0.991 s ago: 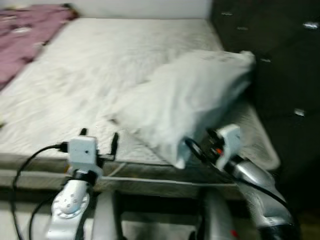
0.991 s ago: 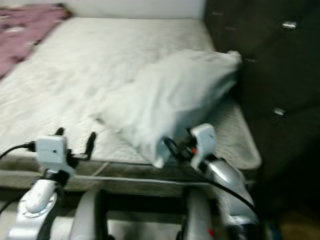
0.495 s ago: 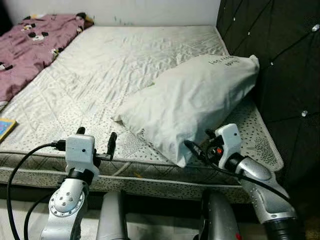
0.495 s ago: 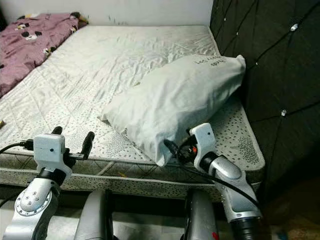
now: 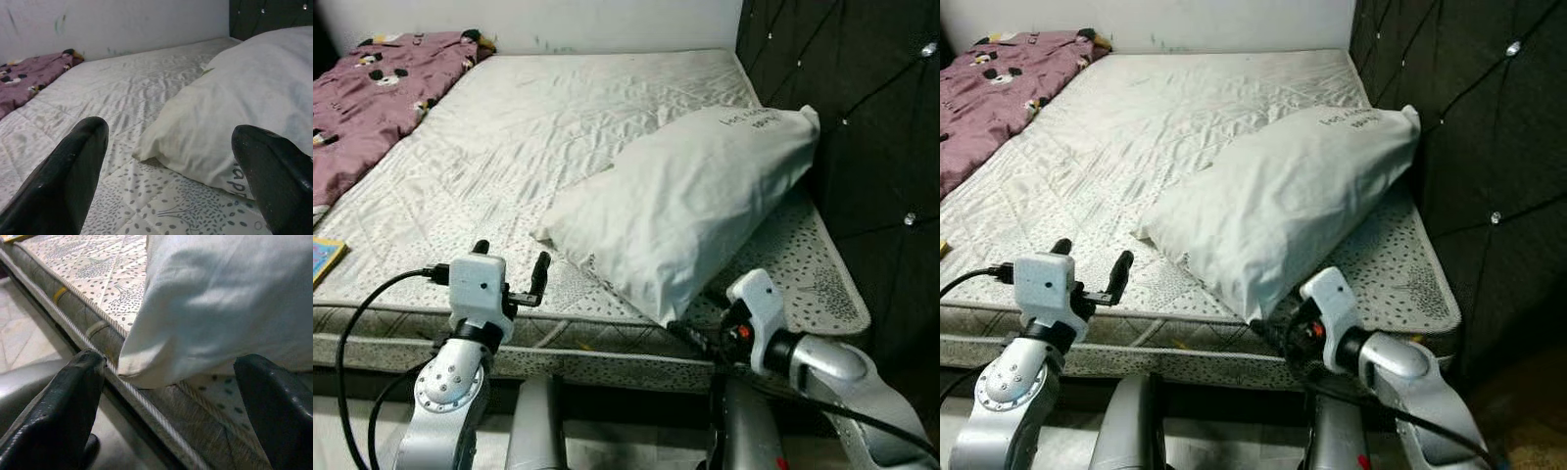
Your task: Clean up the room
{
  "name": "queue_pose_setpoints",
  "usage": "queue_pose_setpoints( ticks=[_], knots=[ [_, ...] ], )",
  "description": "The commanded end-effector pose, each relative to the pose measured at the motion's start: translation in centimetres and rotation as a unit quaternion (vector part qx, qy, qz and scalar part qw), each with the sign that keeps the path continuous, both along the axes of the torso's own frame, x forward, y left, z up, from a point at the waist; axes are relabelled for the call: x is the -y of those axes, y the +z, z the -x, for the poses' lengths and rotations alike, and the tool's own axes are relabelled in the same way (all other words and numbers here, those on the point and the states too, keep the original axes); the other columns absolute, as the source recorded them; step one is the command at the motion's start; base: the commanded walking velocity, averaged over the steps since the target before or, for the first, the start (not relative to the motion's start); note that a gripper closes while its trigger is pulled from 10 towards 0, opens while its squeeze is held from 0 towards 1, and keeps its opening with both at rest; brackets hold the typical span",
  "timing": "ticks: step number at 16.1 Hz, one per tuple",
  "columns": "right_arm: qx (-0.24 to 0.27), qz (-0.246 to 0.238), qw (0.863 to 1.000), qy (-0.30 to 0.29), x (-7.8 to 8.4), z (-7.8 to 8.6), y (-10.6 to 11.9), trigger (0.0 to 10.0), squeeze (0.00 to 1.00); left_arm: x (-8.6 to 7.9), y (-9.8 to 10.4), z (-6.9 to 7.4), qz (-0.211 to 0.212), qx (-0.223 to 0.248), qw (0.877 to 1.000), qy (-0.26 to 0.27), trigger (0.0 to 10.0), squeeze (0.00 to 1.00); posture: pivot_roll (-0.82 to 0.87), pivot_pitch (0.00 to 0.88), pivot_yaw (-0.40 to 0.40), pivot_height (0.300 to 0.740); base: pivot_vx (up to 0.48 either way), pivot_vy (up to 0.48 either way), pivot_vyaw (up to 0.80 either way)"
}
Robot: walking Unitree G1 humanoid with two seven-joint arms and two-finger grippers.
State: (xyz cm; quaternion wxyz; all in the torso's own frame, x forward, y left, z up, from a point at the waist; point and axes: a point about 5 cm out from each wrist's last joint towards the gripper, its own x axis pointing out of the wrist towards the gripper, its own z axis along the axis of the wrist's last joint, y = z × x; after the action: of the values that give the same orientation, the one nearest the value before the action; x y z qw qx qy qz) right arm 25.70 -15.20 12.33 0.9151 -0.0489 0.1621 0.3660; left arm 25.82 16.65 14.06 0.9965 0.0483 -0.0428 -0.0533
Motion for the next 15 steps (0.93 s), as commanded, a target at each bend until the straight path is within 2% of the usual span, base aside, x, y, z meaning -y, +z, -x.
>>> queue_pose_setpoints(
  ticks=[1,4,6,9,11,15],
  knots=[
    [0.005,-0.005,1.0,0.007,-0.9,0.1,0.4,10.0,0.0,0.1,-0.1,-0.2,-0.001,-0.002,1.0,-0.004,10.0,0.0,0.01,0.029,0.088,0.498,0.0,0.0,0.0],
    [0.006,-0.019,1.0,-0.015,-2.9,-0.8,0.6,10.0,0.0,-0.1,-0.1,-0.1,-0.007,-0.004,1.0,-0.006,10.0,0.0,0.03,0.021,0.076,0.498,0.0,0.0,0.0],
    [0.001,-0.027,0.999,-0.025,-4.3,-1.4,0.5,10.0,0.0,-1.7,-0.6,0.7,-0.027,-0.019,0.999,0.02,10.0,0.0,0.05,0.02,0.064,0.498,0.0,0.0,0.0],
    [0.009,-0.021,0.999,-0.035,-5.3,-2.3,0.5,10.0,0.0,-3.2,-1.6,2.1,-0.033,-0.047,0.996,0.067,10.0,0.0,0.09,0.023,0.05,0.498,0.0,0.0,0.0],
    [0.009,-0.015,0.998,-0.057,-5.8,-3.2,0.3,10.0,0.0,-3.7,-2.3,3.0,-0.032,-0.064,0.994,0.087,10.0,0.0,0.1,0.025,0.036,0.498,0.0,0.0,0.0],
    [0.007,0.032,0.992,-0.119,-6.2,-4.7,-1.0,10.0,0.0,-3.7,-2.2,3.0,-0.034,-0.064,0.993,0.095,10.0,0.0,0.13,0.03,0.022,0.498,0.0,0.0,0.0]
  ],
)
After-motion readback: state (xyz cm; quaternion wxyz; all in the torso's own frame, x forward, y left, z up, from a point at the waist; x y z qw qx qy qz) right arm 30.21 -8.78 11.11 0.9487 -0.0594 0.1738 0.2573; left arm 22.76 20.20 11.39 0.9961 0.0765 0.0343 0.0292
